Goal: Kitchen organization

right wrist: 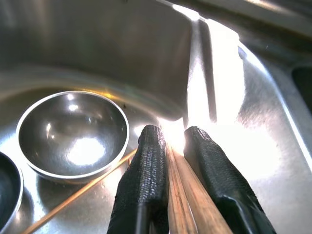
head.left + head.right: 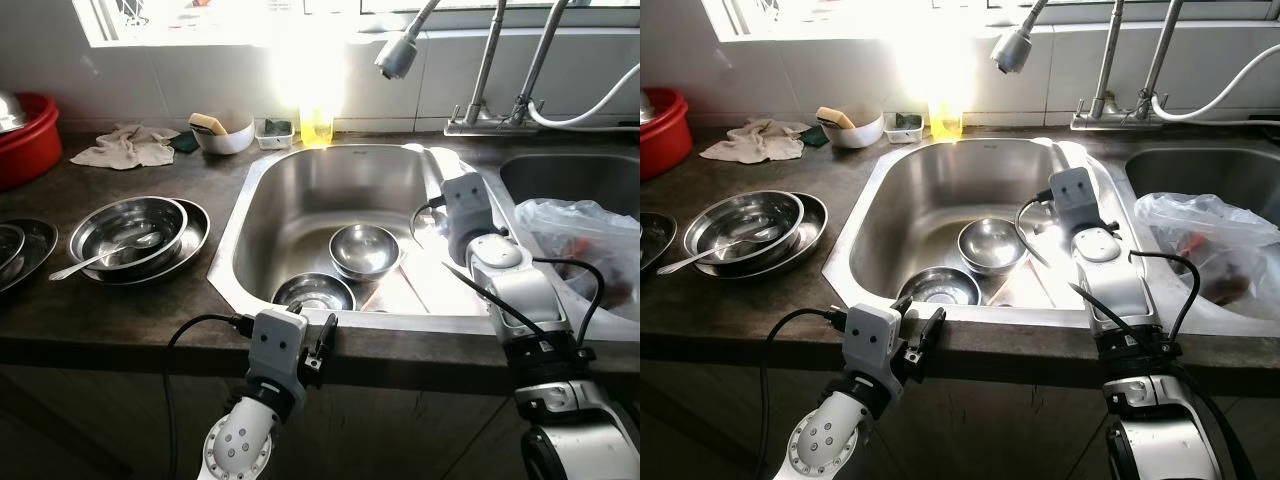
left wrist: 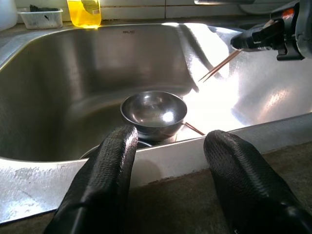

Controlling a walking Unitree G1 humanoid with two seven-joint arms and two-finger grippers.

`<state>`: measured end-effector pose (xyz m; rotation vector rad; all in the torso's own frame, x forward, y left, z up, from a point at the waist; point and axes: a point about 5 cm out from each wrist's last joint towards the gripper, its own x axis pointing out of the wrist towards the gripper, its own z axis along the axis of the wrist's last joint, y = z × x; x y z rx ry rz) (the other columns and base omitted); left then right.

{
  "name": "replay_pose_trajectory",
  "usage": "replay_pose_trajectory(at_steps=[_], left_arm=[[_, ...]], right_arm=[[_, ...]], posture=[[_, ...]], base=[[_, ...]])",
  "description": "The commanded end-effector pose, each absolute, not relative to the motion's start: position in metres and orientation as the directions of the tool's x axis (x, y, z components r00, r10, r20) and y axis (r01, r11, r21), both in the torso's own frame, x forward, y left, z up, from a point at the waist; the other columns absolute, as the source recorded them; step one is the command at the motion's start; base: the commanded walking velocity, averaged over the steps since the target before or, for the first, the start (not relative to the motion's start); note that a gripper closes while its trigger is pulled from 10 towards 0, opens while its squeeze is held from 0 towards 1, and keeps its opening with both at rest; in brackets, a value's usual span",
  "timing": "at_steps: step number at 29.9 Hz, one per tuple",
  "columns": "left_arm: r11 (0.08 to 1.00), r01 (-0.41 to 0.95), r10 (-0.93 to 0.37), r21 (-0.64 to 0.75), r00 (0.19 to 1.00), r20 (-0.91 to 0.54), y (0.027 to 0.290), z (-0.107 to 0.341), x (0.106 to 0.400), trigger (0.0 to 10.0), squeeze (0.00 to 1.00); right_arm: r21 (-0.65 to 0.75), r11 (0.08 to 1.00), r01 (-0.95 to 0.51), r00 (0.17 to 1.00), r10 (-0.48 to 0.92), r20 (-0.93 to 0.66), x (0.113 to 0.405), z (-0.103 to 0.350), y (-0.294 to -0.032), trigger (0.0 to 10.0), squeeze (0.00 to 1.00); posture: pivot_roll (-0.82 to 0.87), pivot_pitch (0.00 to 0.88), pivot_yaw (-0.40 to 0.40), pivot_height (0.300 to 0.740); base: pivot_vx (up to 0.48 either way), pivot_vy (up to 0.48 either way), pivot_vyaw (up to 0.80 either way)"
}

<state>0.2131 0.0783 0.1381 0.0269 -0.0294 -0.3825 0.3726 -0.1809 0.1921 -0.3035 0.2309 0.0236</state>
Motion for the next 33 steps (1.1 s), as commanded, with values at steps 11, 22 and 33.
replay_pose_trajectory(at_steps=[11,22,33], left_arm=[[0.926,0.376,-0.377,0.028,0.926,0.006,0.078,0.138,0.211,10.0,0.0],[0.933,0.359,-0.36,0.023,0.933,0.015,0.079,0.138,0.215,10.0,0.0],[0.937,0.348,-0.348,0.019,0.937,0.015,0.081,0.137,0.219,10.0,0.0]], right_arm=[[-0.28,0.96,-0.026,0.985,-0.024,-0.172,0.373,0.2,-0.18,10.0,1.0],[-0.147,0.989,-0.033,0.997,0.042,0.059,0.337,0.209,-0.157,10.0,0.0],[-0.069,0.994,-0.087,0.984,0.097,0.148,0.286,0.2,-0.143,10.0,0.0]], posture=[[0.1,0.117,0.006,0.74],[0.09,0.115,0.004,0.74],[0.07,0.103,0.014,0.74]], base=[[0.0,0.0,0.0],[0.0,0.0,0.0],[0.0,0.0,0.0]])
